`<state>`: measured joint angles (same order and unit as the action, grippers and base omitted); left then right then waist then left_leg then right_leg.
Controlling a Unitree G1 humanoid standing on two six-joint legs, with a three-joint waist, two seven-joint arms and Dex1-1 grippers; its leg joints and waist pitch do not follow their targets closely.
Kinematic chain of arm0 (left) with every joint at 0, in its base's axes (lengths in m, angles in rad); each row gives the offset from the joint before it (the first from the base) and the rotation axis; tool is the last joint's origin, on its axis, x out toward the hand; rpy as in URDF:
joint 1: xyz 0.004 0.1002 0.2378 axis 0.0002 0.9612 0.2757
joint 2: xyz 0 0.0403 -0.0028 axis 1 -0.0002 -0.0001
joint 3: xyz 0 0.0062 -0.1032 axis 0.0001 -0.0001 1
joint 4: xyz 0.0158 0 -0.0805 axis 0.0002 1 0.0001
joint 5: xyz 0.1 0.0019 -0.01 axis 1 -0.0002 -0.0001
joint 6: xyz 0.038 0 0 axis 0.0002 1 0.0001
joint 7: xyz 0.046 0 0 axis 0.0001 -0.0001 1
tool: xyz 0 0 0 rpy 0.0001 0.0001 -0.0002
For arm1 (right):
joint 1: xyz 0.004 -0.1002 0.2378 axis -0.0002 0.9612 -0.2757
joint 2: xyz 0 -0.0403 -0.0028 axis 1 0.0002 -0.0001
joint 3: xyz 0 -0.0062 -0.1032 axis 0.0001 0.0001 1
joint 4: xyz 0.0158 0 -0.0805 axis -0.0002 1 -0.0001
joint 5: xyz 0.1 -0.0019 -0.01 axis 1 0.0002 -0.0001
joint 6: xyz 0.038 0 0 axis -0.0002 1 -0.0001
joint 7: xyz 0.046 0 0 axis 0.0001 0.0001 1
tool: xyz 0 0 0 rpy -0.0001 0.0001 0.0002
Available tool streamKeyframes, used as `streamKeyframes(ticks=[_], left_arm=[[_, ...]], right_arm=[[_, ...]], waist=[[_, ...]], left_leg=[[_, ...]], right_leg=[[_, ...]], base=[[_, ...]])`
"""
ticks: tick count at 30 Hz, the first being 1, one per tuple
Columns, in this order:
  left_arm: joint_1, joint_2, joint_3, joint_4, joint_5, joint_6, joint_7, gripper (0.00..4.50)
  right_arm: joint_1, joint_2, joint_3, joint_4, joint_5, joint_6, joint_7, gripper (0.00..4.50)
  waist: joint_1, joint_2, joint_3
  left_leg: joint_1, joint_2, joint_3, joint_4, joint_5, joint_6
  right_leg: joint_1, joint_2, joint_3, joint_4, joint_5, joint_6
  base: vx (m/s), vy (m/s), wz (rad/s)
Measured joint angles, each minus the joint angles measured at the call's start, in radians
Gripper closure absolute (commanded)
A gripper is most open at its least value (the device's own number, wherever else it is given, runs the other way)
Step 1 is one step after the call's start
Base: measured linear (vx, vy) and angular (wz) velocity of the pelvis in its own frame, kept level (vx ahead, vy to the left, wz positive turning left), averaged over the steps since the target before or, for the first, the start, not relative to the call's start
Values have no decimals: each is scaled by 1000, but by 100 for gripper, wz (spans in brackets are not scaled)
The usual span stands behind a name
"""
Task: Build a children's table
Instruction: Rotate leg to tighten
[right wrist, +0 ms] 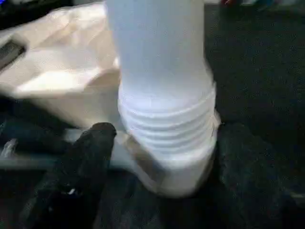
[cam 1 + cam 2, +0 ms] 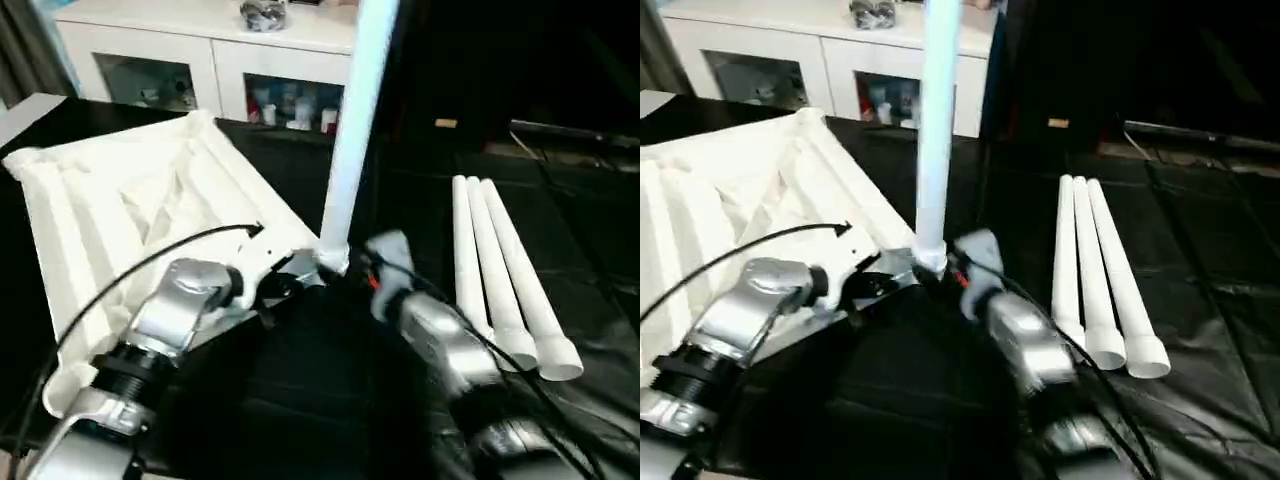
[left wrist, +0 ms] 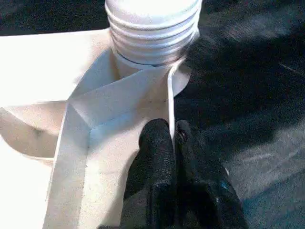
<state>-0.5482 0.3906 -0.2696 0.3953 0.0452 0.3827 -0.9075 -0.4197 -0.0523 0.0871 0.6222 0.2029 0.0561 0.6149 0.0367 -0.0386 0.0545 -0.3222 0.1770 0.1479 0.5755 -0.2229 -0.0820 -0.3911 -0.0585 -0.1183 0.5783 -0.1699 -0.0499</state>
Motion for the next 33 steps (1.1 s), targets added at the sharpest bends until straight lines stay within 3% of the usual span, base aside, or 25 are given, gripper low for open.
streamKeyframes(ticks=[3,6,11,20,25,29,33], left_arm=[[-9,24,-13,23,-6,-69,-57,450],[-9,50,-25,36,-9,-129,-116,450],[-9,92,-59,63,-4,-236,-205,450],[-9,130,-85,68,-17,-308,-348,450],[-7,140,-107,58,-30,-334,-402,450],[-8,151,-122,54,-29,-356,-431,450],[-8,152,-123,54,-26,-361,-438,450]], right_arm=[[36,-42,3,-65,24,21,70,30],[37,-96,-1,-143,46,41,132,4],[53,-209,26,-259,74,91,288,4],[6,-286,120,-256,52,129,484,4],[-32,-278,135,-203,26,113,496,4],[-61,-275,165,-147,14,105,553,4],[-75,-279,168,-129,15,109,594,41]], waist=[[6,0,0],[16,0,0],[29,0,0],[32,-1,0],[49,-1,-1],[53,-1,-1],[53,-1,-1]], left_leg=[[-10,0,0,2,2,2],[-11,0,0,2,3,5],[-10,0,1,2,3,6],[-10,1,1,4,3,6],[-10,1,2,4,3,6],[-10,2,2,7,3,6],[-10,3,3,11,3,5]], right_leg=[[-8,0,0,1,4,-6],[-9,0,0,1,4,-6],[-8,0,0,1,3,-6],[-8,0,0,2,3,-6],[-8,0,0,2,3,-6],[-9,-1,0,6,3,-6],[-9,-1,1,10,3,-6]], base=[[0,0,0],[0,0,0],[0,0,0],[0,0,0],[0,0,0],[0,0,0],[0,0,0]])
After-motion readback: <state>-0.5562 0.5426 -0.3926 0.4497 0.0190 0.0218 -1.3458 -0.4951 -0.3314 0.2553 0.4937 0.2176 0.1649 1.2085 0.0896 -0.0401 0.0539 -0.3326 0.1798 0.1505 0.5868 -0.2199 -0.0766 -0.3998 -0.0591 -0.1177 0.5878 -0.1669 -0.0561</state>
